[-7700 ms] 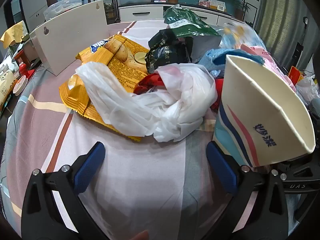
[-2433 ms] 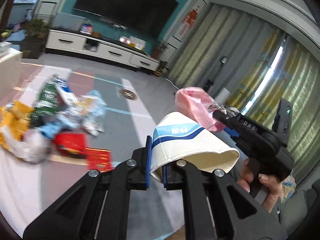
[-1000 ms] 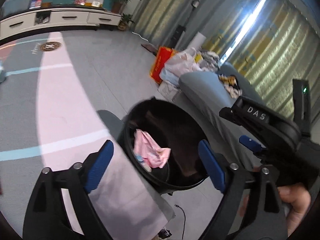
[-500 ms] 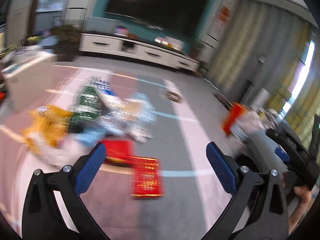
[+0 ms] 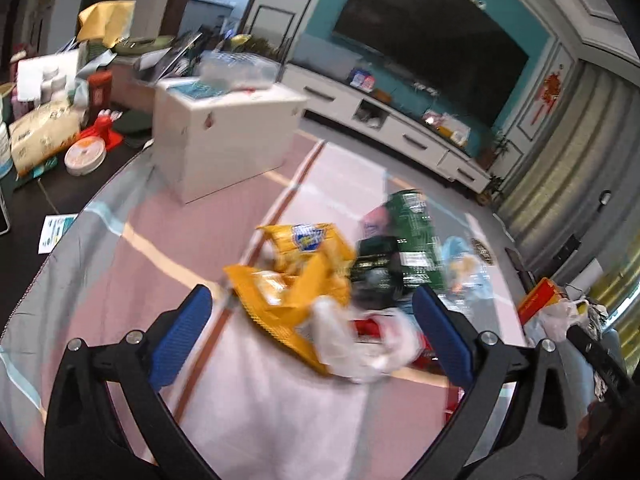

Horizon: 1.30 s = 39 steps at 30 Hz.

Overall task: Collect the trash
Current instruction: 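Grasp the red cigarette box with the right tool while the left tool grasps the yellow chip bag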

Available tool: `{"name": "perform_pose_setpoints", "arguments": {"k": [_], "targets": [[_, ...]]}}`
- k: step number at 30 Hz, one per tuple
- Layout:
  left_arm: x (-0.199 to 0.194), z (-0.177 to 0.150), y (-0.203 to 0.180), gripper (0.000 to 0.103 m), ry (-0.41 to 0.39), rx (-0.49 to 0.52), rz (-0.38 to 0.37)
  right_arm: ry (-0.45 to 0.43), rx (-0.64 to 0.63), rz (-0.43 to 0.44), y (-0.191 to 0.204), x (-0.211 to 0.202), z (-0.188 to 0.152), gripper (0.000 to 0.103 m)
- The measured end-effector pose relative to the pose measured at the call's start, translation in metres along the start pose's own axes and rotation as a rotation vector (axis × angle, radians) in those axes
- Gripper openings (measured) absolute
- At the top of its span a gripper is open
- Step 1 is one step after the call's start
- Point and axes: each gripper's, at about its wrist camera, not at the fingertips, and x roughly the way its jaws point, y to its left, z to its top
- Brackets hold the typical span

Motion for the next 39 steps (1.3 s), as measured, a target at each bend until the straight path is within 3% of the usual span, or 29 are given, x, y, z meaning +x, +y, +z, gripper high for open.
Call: {"name": "perform_pose_setpoints", "arguments": {"k": [2, 12, 18, 23, 28, 32, 37, 39], "targets": [[0.009, 0.001, 0.010, 0.100, 0.017, -0.018, 0.046, 0.047, -0.029, 0.009, 0.011, 0.014, -0.009, 0.093], [0.035, 0.014, 0.035, 0.100, 0.068, -0.054, 0.044, 0.203, -0.065, 0.014, 0.027, 0.054, -0.042, 0.093], [0.057, 0.015, 0.039, 0.100, 0.135, -0.079, -0.007, 0.256, -0.070, -0.002, 0.023, 0.068, -0.049, 0.093], [0.073, 0.013, 0.037, 0.100, 0.160, -0.098, -0.056, 0.323, -0.028, 0.105, 0.024, 0.078, -0.055, 0.093], [0.092, 0.007, 0.038, 0.100, 0.200, -0.128, -0.125, 0.357, -0.037, 0.126, 0.031, 0.087, -0.062, 0.093], [0.096, 0.004, 0.035, 0.098, 0.194, -0.129, -0.127, 0.375, -0.029, 0.131, 0.032, 0.091, -0.065, 0.093], [0.097, -0.001, 0.033, 0.065, 0.179, -0.129, -0.129, 0.378, -0.048, 0.104, 0.036, 0.096, -0.068, 0.082], [0.099, -0.002, 0.033, 0.062, 0.190, -0.141, -0.139, 0.389, -0.050, 0.102, 0.036, 0.100, -0.069, 0.072]]}}
